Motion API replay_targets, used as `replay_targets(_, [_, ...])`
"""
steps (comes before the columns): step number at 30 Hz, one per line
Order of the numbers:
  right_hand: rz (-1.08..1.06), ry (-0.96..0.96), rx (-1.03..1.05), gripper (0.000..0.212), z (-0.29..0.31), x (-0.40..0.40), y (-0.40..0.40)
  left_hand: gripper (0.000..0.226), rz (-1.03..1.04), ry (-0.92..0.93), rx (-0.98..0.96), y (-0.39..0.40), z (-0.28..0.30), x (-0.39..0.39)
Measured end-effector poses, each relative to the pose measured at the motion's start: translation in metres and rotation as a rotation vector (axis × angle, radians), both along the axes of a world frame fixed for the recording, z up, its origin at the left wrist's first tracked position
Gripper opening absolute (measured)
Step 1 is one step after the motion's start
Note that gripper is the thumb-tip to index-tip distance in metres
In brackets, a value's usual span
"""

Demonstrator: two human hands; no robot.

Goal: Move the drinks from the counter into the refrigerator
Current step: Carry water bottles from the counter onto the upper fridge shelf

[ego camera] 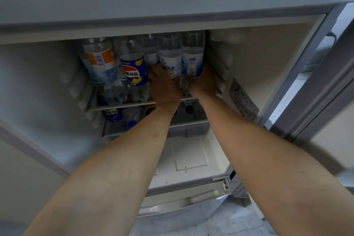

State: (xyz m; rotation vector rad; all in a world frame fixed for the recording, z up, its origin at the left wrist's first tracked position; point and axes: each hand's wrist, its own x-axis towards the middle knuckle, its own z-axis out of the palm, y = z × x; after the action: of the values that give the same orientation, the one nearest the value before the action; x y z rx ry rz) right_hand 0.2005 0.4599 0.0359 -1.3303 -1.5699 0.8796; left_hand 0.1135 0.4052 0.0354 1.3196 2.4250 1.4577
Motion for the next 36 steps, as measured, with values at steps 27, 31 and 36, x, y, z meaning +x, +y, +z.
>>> replay_targets(27, [-0.021,0.085,0.085,0.009,-0.063,0.038,-0.137,0.037,-0.24,-0.387,0.248,-0.147,-0.073,-0.003])
replay_targets(31, [-0.025,0.112,-0.033,0.016,-0.088,0.056,-0.173,0.037,-0.273,-0.437,0.156,-0.185,-0.097,0.018])
replay_targets(36, [-0.023,0.171,-0.125,0.016,-0.102,0.091,-0.218,0.036,-0.198,-0.518,0.034,-0.228,-0.134,0.041])
